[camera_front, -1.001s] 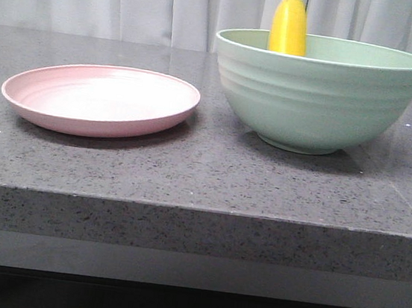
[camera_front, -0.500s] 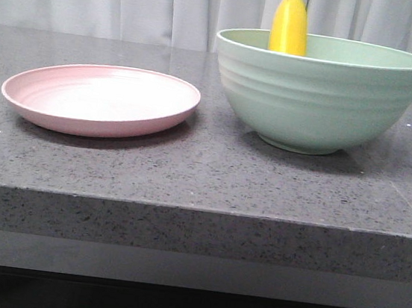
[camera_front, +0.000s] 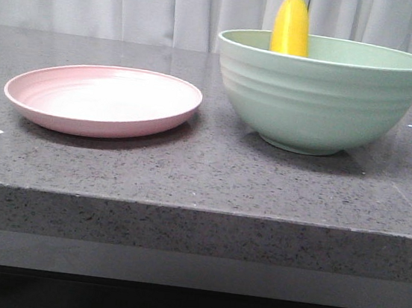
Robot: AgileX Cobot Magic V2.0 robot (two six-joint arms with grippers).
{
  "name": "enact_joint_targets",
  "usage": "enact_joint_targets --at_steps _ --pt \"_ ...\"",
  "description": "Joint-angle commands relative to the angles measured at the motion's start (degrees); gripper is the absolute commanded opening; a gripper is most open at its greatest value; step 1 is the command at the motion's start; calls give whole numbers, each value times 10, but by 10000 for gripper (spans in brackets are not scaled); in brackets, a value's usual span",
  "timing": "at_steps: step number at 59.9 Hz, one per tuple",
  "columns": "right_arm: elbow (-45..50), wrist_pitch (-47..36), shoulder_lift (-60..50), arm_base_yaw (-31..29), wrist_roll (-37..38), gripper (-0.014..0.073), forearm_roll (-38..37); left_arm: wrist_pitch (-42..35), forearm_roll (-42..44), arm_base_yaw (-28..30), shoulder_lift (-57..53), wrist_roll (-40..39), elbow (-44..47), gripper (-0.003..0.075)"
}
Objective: Transfer banana from pink plate to green bowl
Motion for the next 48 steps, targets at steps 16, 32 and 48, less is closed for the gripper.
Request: enact_joint_targets --at_steps 16,32,48 --pt "-14 -32 5 1 -5 -116 8 -55 21 68 -100 -6 84 -20" --pt "-14 -32 5 1 -5 -116 8 -98 21 78 -103 -36 151 -20" --pt "-14 -31 5 1 -5 -116 8 -94 25 78 -103 -37 150 -20"
